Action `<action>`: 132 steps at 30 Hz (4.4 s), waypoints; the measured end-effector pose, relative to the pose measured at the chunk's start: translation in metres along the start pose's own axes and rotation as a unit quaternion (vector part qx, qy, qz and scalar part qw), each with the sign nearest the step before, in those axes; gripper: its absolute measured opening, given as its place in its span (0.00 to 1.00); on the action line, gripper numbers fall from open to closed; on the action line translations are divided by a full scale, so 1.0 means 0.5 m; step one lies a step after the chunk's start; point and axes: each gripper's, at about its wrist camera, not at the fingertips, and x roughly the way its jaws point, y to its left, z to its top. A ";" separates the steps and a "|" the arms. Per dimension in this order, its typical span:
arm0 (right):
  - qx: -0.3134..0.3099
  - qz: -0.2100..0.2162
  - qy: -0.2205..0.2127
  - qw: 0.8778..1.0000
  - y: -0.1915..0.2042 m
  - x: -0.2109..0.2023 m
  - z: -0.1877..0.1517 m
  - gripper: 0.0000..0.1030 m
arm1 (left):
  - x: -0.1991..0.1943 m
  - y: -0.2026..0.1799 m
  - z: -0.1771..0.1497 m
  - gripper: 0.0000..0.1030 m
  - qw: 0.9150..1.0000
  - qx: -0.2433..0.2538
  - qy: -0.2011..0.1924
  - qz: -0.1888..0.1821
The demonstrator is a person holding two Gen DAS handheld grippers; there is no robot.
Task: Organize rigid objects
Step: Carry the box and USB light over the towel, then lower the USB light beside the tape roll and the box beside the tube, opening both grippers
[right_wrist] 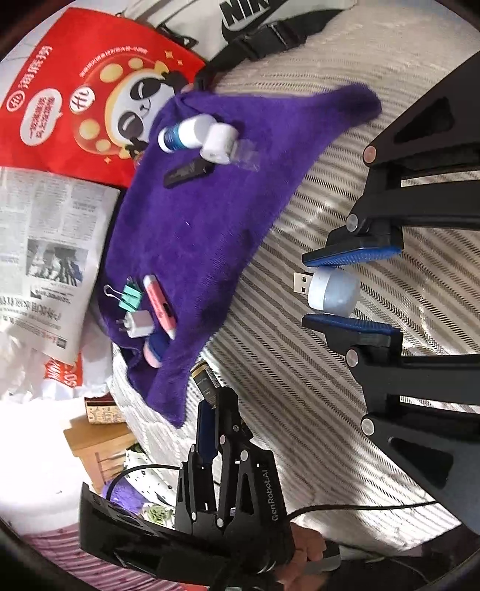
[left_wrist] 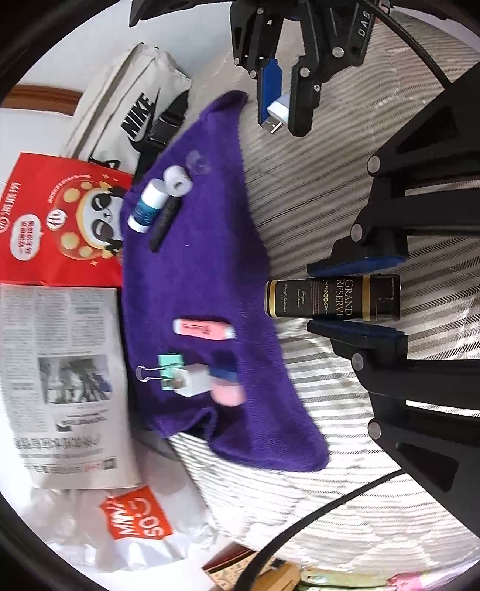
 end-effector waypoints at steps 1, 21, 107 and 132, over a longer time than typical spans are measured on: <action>0.001 -0.003 -0.004 1.000 -0.004 -0.009 0.010 0.25 | -0.005 0.001 0.007 0.22 1.000 0.000 -0.004 -0.001; 0.065 -0.027 -0.056 0.996 -0.123 -0.012 0.171 0.25 | -0.017 0.081 0.168 0.22 0.999 -0.034 -0.022 -0.035; 0.072 -0.005 0.012 0.997 -0.208 0.152 0.196 0.39 | 0.189 0.089 0.274 0.22 0.996 -0.017 0.037 -0.077; 0.098 -0.048 -0.003 0.994 -0.276 0.091 0.187 0.40 | 0.226 0.018 0.261 0.22 0.995 0.036 0.054 -0.069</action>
